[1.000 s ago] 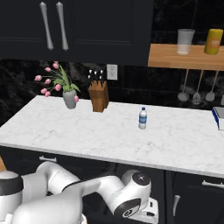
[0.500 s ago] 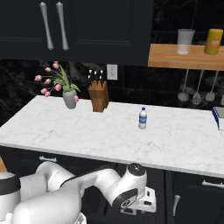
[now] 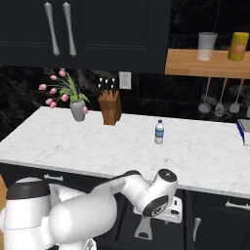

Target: Pick the measuring cup from the drawer and place it on the counter.

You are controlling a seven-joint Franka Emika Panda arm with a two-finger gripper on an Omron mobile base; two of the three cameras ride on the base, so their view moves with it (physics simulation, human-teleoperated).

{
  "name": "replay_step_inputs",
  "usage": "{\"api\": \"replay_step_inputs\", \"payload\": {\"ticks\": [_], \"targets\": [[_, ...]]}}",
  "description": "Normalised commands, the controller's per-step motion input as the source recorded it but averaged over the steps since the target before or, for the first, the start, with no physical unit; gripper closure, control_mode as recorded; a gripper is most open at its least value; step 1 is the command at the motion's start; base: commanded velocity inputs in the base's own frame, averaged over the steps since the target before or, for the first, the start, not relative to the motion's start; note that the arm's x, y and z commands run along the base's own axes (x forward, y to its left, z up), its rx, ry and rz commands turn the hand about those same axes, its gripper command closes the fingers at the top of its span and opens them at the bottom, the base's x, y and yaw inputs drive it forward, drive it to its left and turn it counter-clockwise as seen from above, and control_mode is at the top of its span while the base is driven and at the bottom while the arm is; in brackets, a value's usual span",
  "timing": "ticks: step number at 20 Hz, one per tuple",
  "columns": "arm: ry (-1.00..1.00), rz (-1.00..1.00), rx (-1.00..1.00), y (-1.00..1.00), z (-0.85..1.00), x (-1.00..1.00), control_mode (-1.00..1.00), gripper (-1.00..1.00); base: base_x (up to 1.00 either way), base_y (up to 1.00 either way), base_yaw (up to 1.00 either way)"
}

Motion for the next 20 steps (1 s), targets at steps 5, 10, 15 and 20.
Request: {"api": "replay_step_inputs", "payload": {"ticks": [5, 10, 15, 20], "targets": [[-0.16, -0.03, 0.00, 0.03, -0.11, 0.18, -1.00, -1.00, 0.00, 0.00, 0.00], [-0.06, -0.03, 0.00, 0.07, -0.03, 0.07, -1.00, -1.00, 0.00, 0.00, 0.00], [-0.03, -0.03, -0.06, 0.34, 0.00, 0.05, -1.00, -1.00, 0.00, 0.00, 0.00], [0.00, -0.02, -0.16, 0.37, -0.03, 0.02, -1.00, -1.00, 0.00, 0.00, 0.00]]}}
